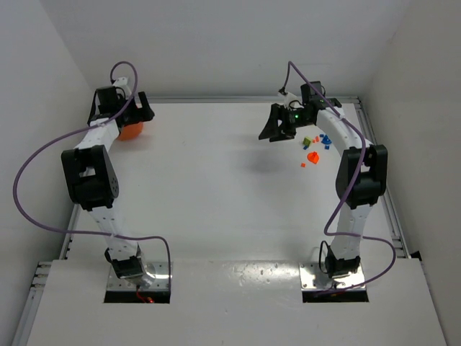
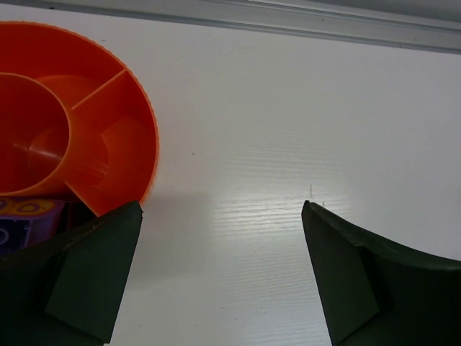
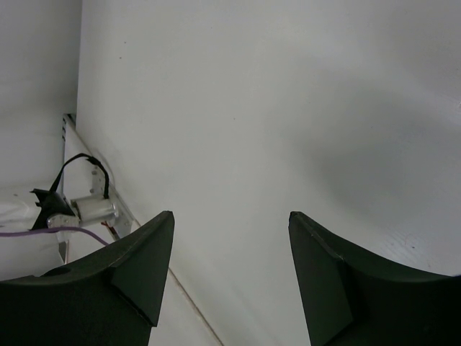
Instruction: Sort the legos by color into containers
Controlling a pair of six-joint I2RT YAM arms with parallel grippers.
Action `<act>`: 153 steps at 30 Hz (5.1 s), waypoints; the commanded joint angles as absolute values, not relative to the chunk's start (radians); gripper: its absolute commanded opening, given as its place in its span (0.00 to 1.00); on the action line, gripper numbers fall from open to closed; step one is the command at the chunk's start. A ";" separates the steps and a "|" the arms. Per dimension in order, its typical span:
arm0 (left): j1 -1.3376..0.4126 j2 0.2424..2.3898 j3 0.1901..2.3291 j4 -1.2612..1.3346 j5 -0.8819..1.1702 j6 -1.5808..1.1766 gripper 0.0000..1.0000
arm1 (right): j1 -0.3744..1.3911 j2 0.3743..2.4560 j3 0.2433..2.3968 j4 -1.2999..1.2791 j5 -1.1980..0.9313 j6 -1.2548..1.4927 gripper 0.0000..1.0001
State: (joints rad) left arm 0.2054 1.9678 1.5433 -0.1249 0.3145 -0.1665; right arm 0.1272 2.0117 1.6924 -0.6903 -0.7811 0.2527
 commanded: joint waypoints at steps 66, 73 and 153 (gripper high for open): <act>0.291 1.950 1.576 -0.169 0.181 -0.041 0.99 | 0.133 2.014 1.692 -0.676 -0.781 0.230 0.66; 0.291 1.908 1.540 -0.135 0.248 -0.041 0.99 | 0.133 2.014 1.692 -0.676 -0.781 0.230 0.66; 0.098 1.341 1.187 -0.341 0.520 0.035 0.99 | 0.063 2.049 1.602 -0.726 -0.193 0.087 0.64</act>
